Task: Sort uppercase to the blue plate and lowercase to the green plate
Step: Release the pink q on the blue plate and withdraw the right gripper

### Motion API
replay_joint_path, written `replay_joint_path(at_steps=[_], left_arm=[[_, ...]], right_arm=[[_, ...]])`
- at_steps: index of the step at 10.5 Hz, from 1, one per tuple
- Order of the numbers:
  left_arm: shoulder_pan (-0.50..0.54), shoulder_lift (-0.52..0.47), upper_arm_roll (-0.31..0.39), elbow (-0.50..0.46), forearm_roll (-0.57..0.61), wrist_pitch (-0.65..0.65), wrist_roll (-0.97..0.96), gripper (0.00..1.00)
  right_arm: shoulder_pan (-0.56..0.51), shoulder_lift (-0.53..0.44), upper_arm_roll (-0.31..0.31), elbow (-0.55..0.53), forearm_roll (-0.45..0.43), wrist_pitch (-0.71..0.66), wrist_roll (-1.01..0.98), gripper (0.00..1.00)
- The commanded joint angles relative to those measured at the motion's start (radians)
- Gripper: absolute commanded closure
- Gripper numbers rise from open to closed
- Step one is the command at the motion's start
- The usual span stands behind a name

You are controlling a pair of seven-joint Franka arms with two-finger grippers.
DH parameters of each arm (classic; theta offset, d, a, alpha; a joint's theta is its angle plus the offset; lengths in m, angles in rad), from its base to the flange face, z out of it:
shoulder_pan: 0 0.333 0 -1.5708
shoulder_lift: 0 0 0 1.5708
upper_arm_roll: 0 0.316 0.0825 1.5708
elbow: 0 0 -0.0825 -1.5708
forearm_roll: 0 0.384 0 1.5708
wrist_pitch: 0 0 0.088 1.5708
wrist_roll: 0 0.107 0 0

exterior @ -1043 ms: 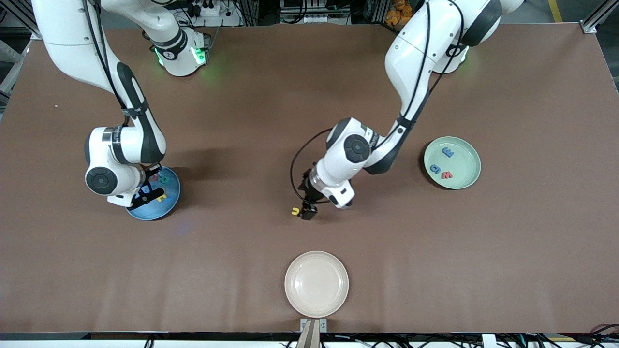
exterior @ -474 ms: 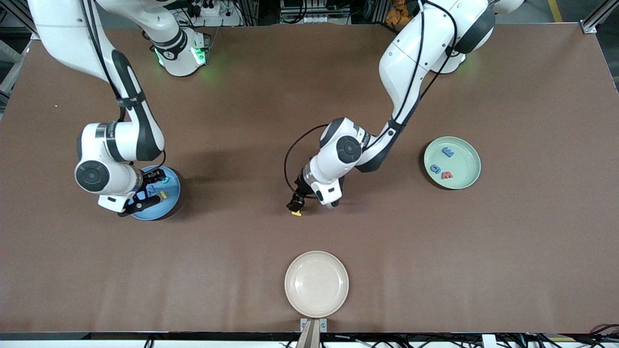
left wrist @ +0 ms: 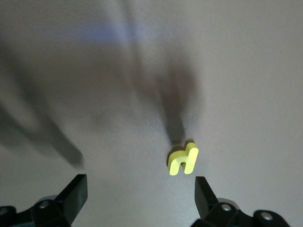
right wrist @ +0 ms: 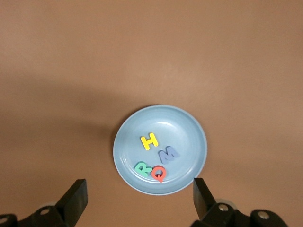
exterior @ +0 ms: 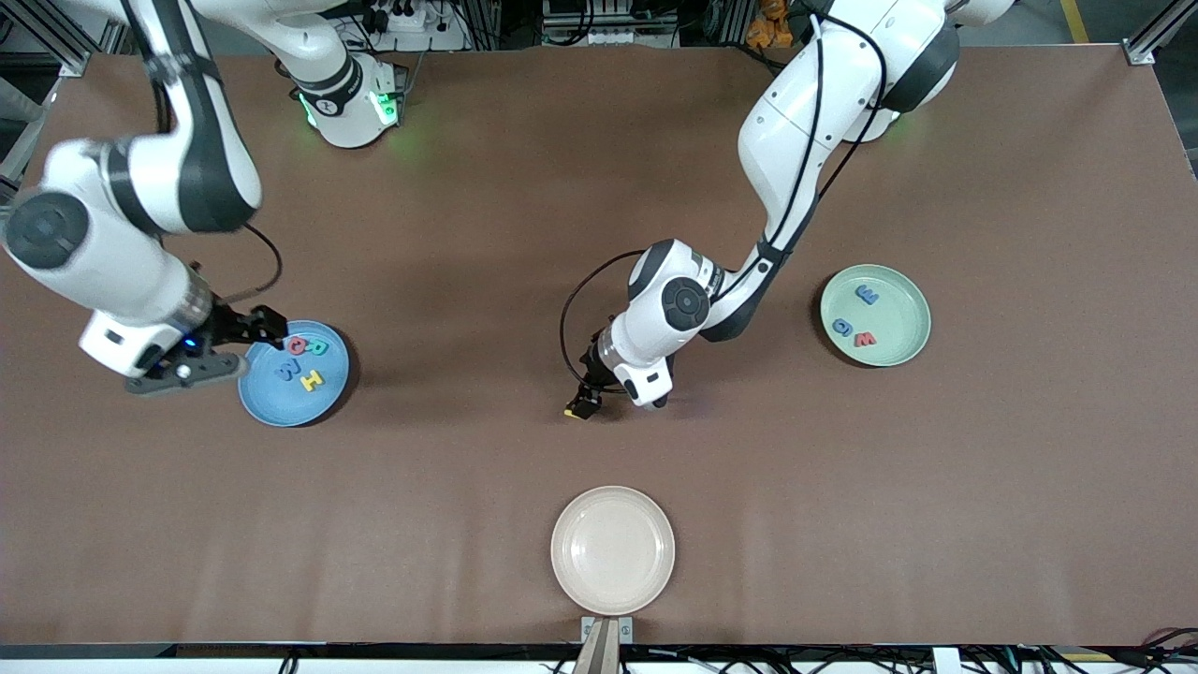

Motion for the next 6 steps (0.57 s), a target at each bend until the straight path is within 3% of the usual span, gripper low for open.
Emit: replay_joint_path(at_steps=[1, 4, 6], left_arm=[[0.001, 0.008, 0.030, 0.016, -0.018, -0.004, -0.037, 0.00], [-0.025, 0.009, 0.104, 0.020, -0.013, -0.101, -0.036, 0.00], [-0.047, 0.004, 0.147, 0.020, -0.013, -0.191, -0.036, 0.00]], right_arm=[[-0.090, -0.098, 0.054, -0.001, 0.012, -0.012, 0.004, 0.00], [-0.126, -0.110, 0.074, 0.087, 0.054, -0.182, 0.047, 0.00], [-0.126, -0.112, 0.074, 0.118, 0.064, -0.210, 0.059, 0.00]])
